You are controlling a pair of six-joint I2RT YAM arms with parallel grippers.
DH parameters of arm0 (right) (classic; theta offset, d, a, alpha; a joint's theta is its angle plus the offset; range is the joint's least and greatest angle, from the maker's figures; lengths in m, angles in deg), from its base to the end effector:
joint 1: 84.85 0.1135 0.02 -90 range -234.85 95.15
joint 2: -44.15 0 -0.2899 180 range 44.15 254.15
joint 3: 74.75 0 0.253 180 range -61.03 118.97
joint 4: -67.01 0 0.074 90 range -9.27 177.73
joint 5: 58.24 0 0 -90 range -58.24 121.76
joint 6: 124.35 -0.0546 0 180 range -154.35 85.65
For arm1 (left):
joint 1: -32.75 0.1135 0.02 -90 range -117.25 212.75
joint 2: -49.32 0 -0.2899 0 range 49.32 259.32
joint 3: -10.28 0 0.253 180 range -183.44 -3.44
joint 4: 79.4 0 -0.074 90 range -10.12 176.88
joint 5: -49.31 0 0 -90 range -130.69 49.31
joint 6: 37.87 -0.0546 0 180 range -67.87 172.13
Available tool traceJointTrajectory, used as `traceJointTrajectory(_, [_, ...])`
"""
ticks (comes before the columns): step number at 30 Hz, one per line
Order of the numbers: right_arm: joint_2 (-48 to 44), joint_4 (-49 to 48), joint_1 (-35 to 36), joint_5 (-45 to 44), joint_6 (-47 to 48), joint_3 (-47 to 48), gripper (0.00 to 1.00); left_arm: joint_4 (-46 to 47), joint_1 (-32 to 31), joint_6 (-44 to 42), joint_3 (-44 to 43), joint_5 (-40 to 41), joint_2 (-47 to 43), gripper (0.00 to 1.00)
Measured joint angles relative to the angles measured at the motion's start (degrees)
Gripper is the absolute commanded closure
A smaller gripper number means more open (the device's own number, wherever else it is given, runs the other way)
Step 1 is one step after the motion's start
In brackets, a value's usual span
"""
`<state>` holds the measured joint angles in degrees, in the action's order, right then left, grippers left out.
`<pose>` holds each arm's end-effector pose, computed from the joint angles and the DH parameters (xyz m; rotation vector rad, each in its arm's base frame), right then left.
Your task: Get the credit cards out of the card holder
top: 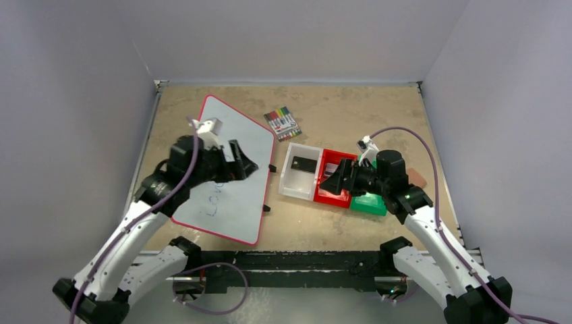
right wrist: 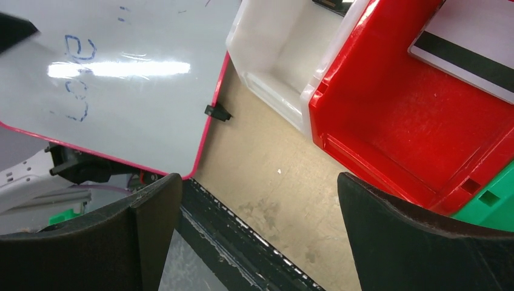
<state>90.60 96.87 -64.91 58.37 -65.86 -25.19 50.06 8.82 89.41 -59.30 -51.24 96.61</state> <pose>0.1633 0.0853 0.2821 -0.0935 2.1417 1.0190 0.1513 -0.0781 0.3620 -0.1328 2.1616 -0.8301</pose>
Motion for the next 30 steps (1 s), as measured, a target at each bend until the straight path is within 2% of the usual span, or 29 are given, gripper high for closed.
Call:
traceJointTrajectory(5, [0.0, -0.2, 0.2, -2.0, -1.4, 0.0, 0.00, 3.8, -17.8, 3.7, 3.7, 9.4, 6.5, 0.16])
traceJointTrajectory(8, [0.0, 0.0, 0.3, -3.7, -2.0, 0.0, 0.00, 6.0, -22.7, 5.7, 5.3, 15.2, 10.2, 0.20])
traceJointTrajectory(12, [-0.1, 0.5, 0.3, -6.2, -2.6, 0.0, 0.00, 7.9, -23.8, 8.2, 5.4, 23.0, 15.9, 0.26])
traceJointTrajectory(16, [-0.1, 0.9, 0.3, -7.8, -3.4, 0.0, 0.00, 9.0, -23.8, 10.8, 5.4, 29.5, 19.5, 0.25])
traceJointTrajectory(22, [1.3, 1.0, 0.3, -9.0, -3.9, 0.4, 0.00, 16.3, -23.8, 16.2, 5.6, 33.7, 22.8, 0.27])
traceJointTrajectory(30, [2.4, 1.6, 0.3, -9.5, -4.1, 1.6, 0.00, 19.8, -23.8, 23.3, 7.4, 39.4, 28.5, 0.30])
